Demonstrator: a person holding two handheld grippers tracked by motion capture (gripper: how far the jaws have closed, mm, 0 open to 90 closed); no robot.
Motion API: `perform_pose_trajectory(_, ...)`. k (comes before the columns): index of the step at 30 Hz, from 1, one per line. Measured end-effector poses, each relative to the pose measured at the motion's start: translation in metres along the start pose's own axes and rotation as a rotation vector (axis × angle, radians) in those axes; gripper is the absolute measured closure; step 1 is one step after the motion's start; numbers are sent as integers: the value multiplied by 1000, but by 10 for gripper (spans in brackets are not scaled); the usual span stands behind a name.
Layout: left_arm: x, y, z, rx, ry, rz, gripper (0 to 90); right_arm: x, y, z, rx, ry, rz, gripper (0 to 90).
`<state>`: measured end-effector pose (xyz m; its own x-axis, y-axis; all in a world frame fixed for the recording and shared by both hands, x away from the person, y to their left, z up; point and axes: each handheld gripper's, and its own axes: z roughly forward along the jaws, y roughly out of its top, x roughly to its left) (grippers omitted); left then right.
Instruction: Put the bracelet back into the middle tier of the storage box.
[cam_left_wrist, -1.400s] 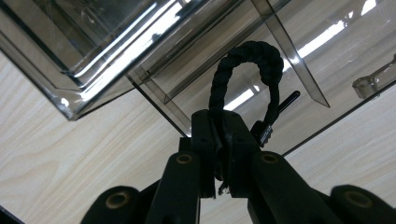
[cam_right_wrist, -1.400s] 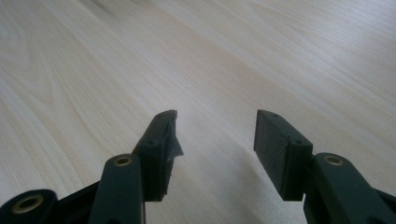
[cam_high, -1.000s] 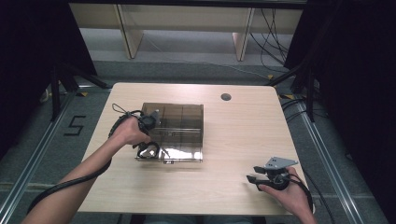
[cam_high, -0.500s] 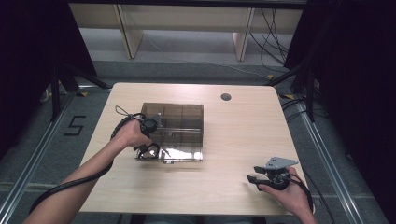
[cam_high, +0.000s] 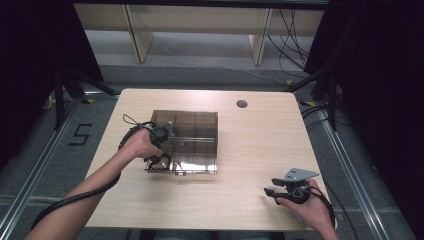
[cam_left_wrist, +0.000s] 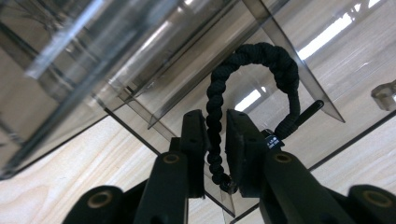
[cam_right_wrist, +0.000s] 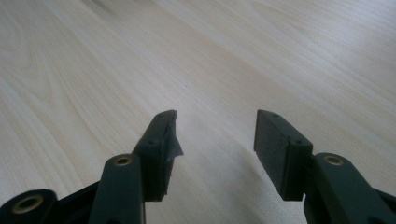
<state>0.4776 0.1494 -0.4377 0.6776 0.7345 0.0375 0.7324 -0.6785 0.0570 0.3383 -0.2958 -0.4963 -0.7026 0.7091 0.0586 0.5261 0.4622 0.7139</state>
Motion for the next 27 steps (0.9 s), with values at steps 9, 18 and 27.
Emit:
perform_pose_trajectory(9,-4,0,2,32,-4,10,814,0,0,1,-5,5,-14,497)
perform_pose_trajectory(18,-4,2,3,43,19,34,827,0,-1,0,7,-1,-6,496)
perform_pose_trajectory(27,-5,2,5,44,20,28,825,-1,-1,0,4,-1,-8,496)
